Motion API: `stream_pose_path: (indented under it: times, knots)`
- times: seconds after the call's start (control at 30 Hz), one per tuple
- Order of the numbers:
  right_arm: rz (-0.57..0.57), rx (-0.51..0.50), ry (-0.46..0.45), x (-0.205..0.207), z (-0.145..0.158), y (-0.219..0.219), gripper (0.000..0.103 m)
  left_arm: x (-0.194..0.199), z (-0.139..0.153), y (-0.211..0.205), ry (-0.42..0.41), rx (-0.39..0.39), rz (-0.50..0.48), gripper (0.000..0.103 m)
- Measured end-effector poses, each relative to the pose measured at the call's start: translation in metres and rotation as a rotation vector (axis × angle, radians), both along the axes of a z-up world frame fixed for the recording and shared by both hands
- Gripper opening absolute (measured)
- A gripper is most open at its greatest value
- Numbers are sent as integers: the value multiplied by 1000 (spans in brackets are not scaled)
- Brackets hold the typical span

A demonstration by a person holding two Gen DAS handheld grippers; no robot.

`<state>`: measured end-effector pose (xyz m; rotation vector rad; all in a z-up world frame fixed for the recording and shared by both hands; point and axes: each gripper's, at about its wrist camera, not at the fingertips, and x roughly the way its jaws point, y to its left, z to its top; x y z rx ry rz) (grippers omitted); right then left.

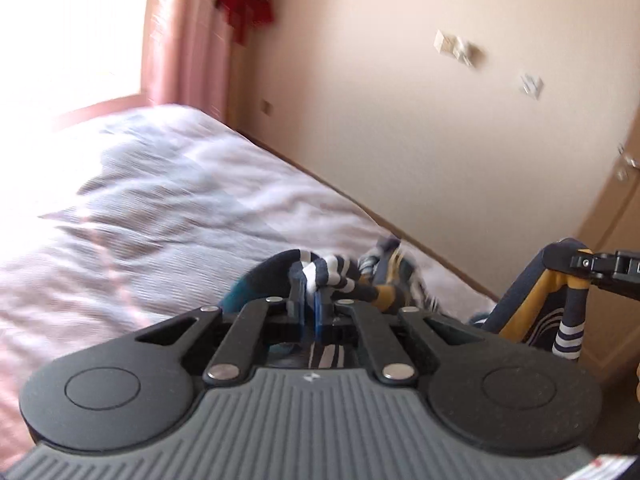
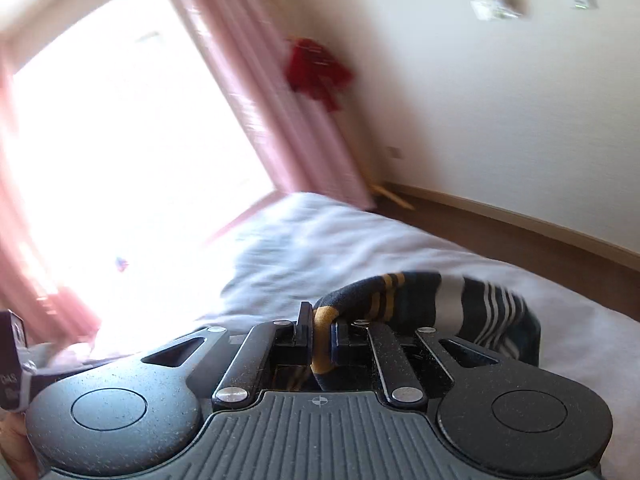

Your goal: Fold large clothes

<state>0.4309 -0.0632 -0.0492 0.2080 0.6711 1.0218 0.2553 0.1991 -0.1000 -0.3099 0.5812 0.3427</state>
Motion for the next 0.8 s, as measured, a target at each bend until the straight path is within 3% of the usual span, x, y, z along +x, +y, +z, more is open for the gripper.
stream_pose_path:
  times: [0.13,0.3,0.4,0.43,0.5,0.53,0.57,0.67,0.8]
  knots:
    - [204,156,-92,-66,56,32,4,-94,53,10,-74,67,160,2]
    - [407,364,-143,-157,121,64,4,-213,113,5,-150,172,357,2]
    - [474,406,-152,-203,138,69,5,-285,142,-8,-180,234,471,2]
    - [483,380,-124,-215,136,72,7,-307,146,-13,-171,244,510,2]
    - [484,221,-52,-225,114,87,31,-353,143,-22,-123,230,596,11]
    - [483,99,-23,-232,98,95,58,-373,137,-26,-89,213,636,17]
    - [477,-23,3,-238,76,98,67,-394,128,-32,-47,193,667,26]
    - [514,-273,79,-266,19,97,67,-440,89,-46,120,80,729,35]
    - [578,-462,137,-334,-23,80,67,-472,28,-63,343,-102,763,39]
